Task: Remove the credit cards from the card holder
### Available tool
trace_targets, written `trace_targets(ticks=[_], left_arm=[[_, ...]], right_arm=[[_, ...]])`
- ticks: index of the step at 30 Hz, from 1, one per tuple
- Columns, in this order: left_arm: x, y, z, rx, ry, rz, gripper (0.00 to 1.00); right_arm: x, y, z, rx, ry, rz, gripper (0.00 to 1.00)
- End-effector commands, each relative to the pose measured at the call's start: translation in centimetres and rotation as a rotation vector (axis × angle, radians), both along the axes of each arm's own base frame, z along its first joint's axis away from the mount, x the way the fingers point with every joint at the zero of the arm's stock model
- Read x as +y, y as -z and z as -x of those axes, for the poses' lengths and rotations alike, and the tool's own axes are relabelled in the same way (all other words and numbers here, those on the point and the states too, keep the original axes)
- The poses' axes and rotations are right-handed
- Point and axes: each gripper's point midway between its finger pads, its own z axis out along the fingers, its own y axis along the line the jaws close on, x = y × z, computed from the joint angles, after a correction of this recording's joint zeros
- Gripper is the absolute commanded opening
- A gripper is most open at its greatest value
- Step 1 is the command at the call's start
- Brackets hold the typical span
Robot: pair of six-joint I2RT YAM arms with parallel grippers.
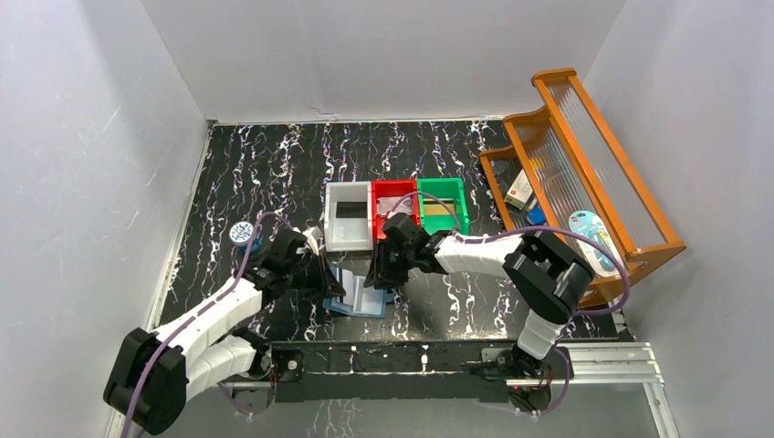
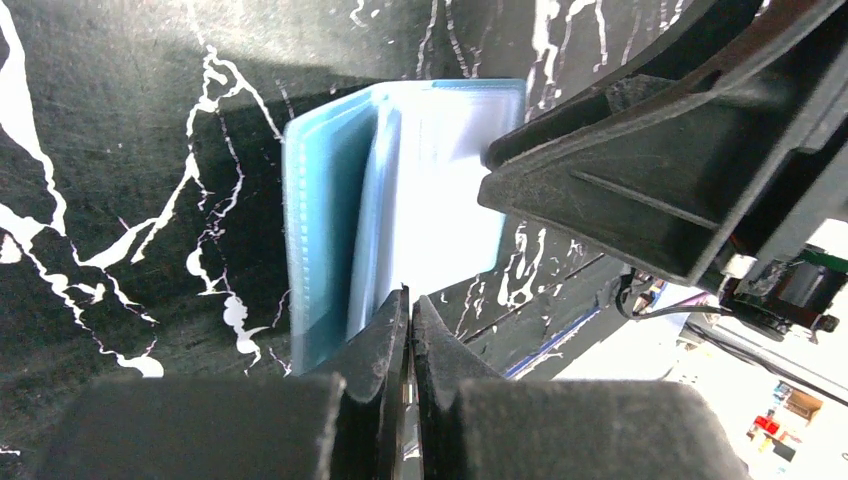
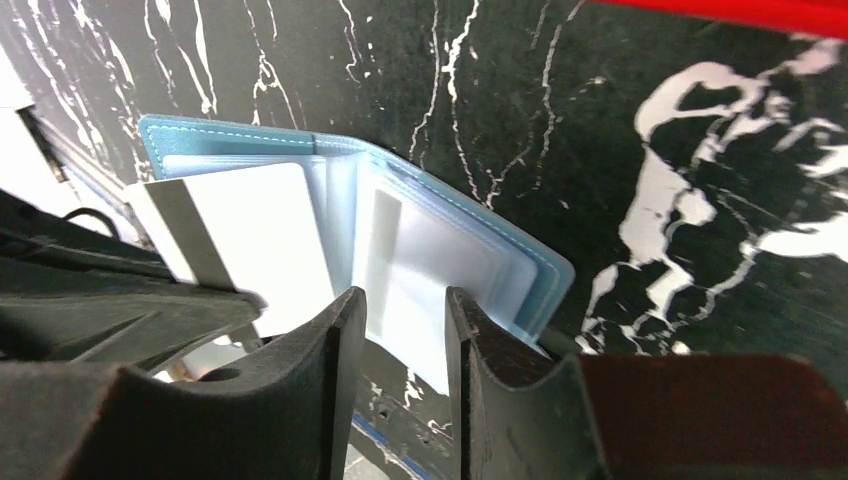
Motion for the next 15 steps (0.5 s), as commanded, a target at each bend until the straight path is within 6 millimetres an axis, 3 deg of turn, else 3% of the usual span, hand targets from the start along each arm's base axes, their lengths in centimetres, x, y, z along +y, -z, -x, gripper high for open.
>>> trace_targets(ticks=[1,7,15], left_arm=[[-0.3,-3.2,-1.1,-0.094,0.014,0.024,0.0],[-0.1,-6.7,-2.1,-0.201,0.017,0.025,0.0],[-0.9,-7.9,-2.3,-0.24,0.018,0.088,0.0]], right_arm=[[-0.8,-3.2,-2.0,-0.156,-0.004,0.028,0.46],[-0.9,-7.9,-3.8,-0.322,0.025,-0.04,0.62],[-1.5,-10.2,-4.7,-0.392,0.086,-0.103,0.74]])
